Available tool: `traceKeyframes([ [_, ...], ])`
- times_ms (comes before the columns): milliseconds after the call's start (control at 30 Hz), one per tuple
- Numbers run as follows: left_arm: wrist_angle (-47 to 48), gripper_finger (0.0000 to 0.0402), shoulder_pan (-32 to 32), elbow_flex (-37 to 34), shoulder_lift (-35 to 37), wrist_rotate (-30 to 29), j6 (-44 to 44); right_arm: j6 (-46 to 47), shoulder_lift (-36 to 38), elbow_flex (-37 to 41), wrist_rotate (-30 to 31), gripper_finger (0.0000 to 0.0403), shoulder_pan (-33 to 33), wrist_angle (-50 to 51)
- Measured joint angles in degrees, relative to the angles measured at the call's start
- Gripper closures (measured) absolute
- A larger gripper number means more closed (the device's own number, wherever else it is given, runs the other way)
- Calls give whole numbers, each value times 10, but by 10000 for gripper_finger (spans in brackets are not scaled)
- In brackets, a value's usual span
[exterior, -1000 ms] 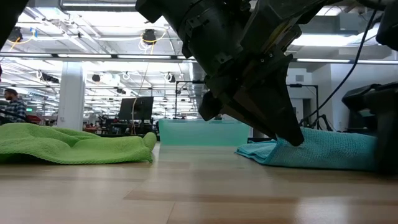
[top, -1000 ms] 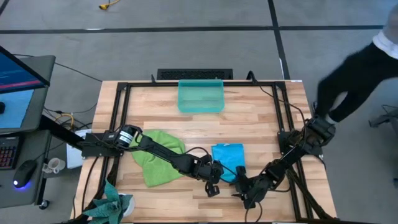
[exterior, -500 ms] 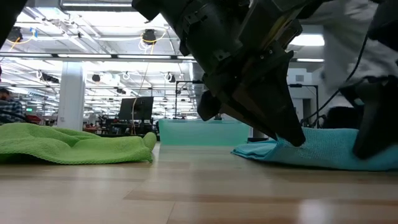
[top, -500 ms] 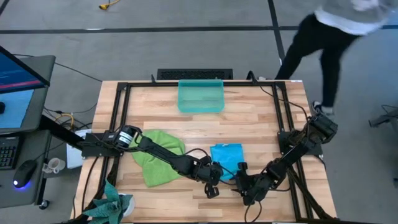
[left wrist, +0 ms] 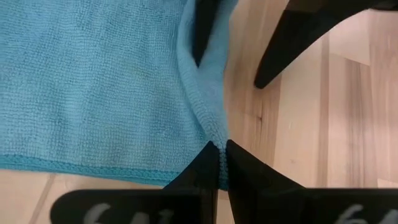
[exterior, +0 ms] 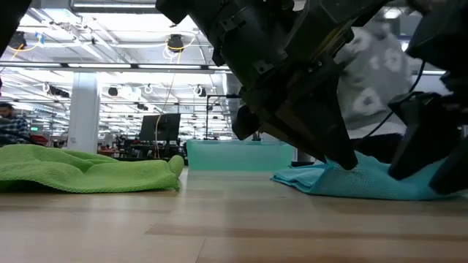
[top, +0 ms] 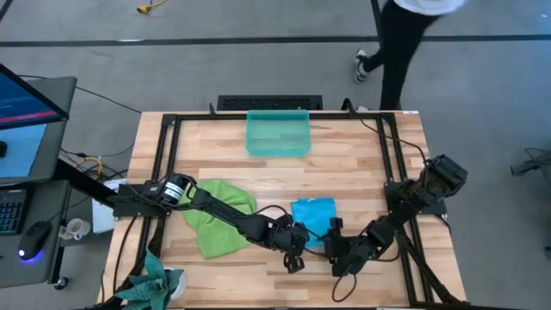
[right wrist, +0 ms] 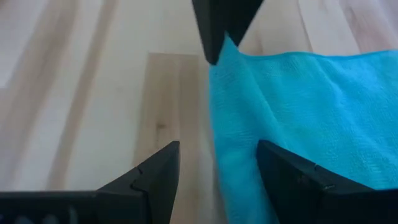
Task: Roll microfiber towels into tight, uniform cylinder then place into a basket
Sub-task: Roll the blue microfiber cloth
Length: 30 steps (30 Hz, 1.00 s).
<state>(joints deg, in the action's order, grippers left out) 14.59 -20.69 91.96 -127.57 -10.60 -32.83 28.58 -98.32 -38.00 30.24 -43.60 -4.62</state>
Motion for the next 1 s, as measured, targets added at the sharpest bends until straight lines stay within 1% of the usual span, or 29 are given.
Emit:
traceKeyframes([
  [433, 2, 391, 1, 0, 0, -7, 6, 30, -2, 0, -5, 164, 36, 10],
  [567, 8, 386, 1, 0, 0, -8, 6, 34, -2, -1, -28, 164, 51, 11],
  [700, 22, 365, 0, 0, 0, -8, 6, 35, -2, -1, -30, 164, 60, 13],
  [833, 32, 328, 0, 0, 0, -8, 15, 36, -2, -1, -30, 164, 63, 13],
  [1000, 68, 286, 0, 0, 3, 19, 16, 44, -2, 0, -31, 164, 63, 13],
])
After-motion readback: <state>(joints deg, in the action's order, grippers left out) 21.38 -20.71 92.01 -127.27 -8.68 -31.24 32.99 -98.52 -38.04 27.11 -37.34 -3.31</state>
